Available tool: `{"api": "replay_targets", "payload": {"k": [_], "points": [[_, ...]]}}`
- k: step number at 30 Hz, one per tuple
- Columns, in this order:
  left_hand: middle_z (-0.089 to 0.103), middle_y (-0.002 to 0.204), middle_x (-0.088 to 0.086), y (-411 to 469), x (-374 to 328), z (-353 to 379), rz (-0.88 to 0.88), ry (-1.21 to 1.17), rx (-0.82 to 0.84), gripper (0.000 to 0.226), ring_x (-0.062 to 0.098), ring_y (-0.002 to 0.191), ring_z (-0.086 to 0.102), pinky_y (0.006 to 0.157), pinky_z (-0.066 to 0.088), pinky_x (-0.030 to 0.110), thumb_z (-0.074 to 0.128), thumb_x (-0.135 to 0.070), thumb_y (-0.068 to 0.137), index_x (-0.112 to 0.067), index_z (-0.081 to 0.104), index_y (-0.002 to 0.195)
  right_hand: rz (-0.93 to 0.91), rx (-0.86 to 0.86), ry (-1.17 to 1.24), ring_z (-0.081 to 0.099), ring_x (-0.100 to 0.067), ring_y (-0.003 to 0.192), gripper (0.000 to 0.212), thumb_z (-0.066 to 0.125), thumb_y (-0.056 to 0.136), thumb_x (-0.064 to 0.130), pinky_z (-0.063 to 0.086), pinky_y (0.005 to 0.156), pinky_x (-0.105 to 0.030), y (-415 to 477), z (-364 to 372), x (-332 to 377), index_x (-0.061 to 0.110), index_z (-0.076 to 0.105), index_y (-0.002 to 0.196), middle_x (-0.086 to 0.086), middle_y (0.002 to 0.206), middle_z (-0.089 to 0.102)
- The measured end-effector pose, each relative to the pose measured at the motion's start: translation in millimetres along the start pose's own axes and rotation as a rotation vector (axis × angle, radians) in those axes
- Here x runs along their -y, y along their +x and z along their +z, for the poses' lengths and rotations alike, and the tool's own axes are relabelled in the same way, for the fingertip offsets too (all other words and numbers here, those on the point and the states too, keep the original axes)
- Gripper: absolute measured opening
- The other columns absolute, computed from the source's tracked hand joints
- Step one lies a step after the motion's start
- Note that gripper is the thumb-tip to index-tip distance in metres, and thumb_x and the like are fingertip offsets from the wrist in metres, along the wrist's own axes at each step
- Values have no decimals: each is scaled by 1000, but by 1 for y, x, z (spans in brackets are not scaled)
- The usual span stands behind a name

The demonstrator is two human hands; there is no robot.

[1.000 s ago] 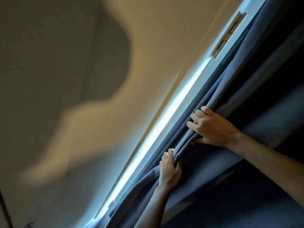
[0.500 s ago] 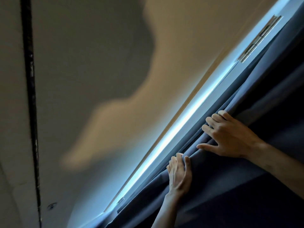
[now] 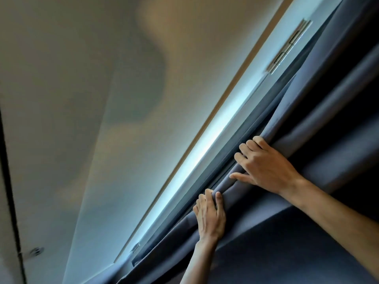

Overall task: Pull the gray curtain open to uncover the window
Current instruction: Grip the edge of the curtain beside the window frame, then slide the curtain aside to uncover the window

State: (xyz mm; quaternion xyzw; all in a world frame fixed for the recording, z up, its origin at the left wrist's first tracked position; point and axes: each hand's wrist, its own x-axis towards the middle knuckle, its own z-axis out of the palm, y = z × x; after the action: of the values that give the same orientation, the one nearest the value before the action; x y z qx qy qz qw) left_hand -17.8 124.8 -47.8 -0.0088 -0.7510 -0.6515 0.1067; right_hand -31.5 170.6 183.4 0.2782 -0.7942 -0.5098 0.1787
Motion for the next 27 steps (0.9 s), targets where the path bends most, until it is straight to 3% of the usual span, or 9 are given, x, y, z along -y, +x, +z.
{"api": "replay_targets", "payload": {"k": [8,13,15,20,23,27], "points": [[58,102,8,-33,-14,8,-37,-7,14,85,28,99,51,92,37,42,-3,-75,86,-15,50,115,42,46,-39,53,-30,88,57,52,86,68,35,99,-43,-36,-14,3,11,59,89,-11,86,59],[58,110,12,-62,-23,1,-8,22,42,83,30,106,51,95,35,41,-1,-75,86,-20,46,128,109,40,-23,54,-31,90,57,50,88,67,38,98,-44,-74,-28,11,11,58,90,-11,88,60],[58,116,13,-73,-25,0,-7,50,66,91,31,111,51,100,37,44,-2,-75,86,-14,47,134,137,14,-21,54,-30,89,56,51,88,67,38,96,-43,-91,-35,14,11,58,89,-11,88,61],[55,130,16,-107,-36,2,36,112,149,79,37,123,46,104,35,55,5,-70,91,-15,46,130,238,39,-2,57,-31,91,58,57,85,68,37,97,-43,-147,-56,17,10,61,88,-12,88,63],[48,142,18,-138,-47,7,43,122,225,79,36,135,37,110,28,56,7,-68,90,-16,42,138,285,79,-3,57,-31,92,59,57,84,68,37,97,-43,-188,-65,21,9,62,90,-13,92,65],[50,136,20,-192,-69,13,59,124,310,79,38,132,39,110,27,56,6,-68,87,-18,43,134,340,136,-5,57,-30,91,61,47,89,69,37,100,-42,-251,-84,27,10,63,89,-10,90,64]]}}
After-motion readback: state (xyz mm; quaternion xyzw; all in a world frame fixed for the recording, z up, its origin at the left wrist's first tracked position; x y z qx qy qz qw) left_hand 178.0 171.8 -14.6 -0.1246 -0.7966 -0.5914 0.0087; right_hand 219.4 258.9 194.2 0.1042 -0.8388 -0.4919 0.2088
